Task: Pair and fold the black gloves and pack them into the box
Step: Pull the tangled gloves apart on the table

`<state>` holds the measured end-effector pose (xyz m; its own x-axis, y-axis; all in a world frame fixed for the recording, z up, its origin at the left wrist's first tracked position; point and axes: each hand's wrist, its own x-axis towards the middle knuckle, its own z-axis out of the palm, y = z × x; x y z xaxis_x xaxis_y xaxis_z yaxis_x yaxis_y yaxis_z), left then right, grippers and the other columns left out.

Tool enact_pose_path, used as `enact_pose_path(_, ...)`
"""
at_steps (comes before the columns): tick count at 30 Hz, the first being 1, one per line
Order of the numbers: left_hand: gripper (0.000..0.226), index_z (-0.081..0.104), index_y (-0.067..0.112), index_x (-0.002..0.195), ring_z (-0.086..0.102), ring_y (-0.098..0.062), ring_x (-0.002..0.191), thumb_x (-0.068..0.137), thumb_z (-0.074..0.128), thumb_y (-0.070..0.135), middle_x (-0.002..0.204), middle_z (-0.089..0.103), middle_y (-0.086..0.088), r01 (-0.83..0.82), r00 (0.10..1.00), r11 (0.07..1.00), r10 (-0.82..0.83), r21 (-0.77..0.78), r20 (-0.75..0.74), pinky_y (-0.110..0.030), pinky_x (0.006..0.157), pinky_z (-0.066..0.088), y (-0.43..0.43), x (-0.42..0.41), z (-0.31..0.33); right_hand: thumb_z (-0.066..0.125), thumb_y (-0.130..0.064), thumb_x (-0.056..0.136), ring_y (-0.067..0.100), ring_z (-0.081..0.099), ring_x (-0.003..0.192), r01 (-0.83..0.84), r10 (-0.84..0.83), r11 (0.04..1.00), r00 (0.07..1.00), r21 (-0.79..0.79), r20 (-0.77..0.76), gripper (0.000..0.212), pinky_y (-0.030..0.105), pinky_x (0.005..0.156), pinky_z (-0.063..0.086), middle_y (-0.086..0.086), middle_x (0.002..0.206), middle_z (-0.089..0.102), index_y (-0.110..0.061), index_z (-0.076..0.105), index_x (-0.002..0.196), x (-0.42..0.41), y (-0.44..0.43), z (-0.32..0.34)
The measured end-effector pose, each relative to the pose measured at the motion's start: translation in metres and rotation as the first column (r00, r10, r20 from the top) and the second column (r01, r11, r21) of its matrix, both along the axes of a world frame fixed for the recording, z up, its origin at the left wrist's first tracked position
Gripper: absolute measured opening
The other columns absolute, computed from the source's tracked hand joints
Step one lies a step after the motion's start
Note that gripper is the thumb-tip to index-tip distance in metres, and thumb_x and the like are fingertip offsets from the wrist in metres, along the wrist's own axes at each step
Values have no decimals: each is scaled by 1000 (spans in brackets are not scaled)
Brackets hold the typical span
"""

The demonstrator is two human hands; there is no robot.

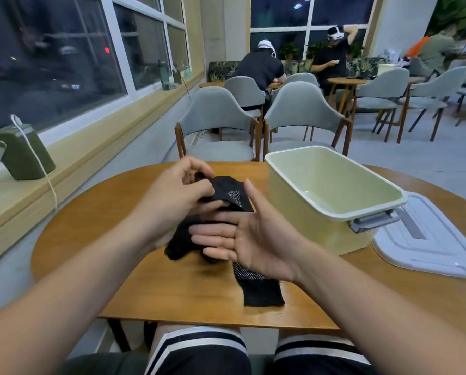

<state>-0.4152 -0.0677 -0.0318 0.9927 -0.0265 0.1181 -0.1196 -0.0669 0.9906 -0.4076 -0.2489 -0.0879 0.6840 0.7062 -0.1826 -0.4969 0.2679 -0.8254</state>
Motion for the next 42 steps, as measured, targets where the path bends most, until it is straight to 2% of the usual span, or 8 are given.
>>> enact_pose_path(5,22,51,10,103,80,-40,96,98,65,-8,112,69,-26,31,995,999,-30,16,-98,-36,78,68,19,-15,-21,37,-73,105,25,74,118,209,-204,970,977,121,-56,80,41,111,53,14,140,71,-13,57,154,21,19,-10)
enact_pose_path(8,21,50,9,104,81,-33,98,99,66,-4,111,73,-30,94,989,985,-76,143,-126,-41,87,65,27,-20,-39,40,-64,108,30,69,129,314,-308,940,949,135,-59,71,40,98,60,15,142,70,-12,56,154,32,23,-11)
enact_pose_path(11,30,55,17,117,80,-19,99,97,65,-3,105,79,-11,100,994,943,-80,317,-76,-38,93,60,35,-18,-61,38,-63,110,34,63,138,340,-338,929,940,148,-39,72,47,114,52,19,144,68,-7,58,152,38,20,-7)
enact_pose_path(15,49,50,45,136,60,-2,124,93,70,33,126,65,21,-72,978,611,-110,788,175,-34,108,48,50,-7,-102,37,-63,109,38,60,140,354,-356,919,934,171,-24,76,54,123,42,22,146,65,-3,57,152,44,11,2)
enact_pose_path(18,46,59,45,141,42,-10,140,97,64,59,148,45,18,-48,980,459,-148,887,130,-40,119,39,50,-5,-124,39,-61,110,40,60,140,348,-351,914,936,208,-20,74,57,125,40,23,147,64,-3,57,152,46,6,6)
enact_pose_path(22,36,66,40,139,38,-13,143,103,65,46,152,45,12,-90,977,463,-129,882,167,-28,118,30,46,8,-136,40,-62,109,40,59,141,325,-331,927,944,187,4,76,57,126,37,24,147,63,-1,58,150,44,2,5)
enact_pose_path(29,34,69,36,137,45,-18,142,104,66,32,150,51,8,-108,967,464,-156,879,201,-37,120,38,46,48,-149,40,-64,108,39,54,146,276,-282,944,959,184,9,78,59,126,36,23,153,59,-4,52,157,43,-2,-6)
enact_pose_path(42,37,71,27,137,52,-17,136,102,70,36,150,52,7,-59,969,502,-177,863,170,-35,113,44,44,111,-143,37,-61,111,37,53,148,273,-284,944,958,183,33,73,57,127,35,20,155,58,-8,51,158,38,-7,-3)
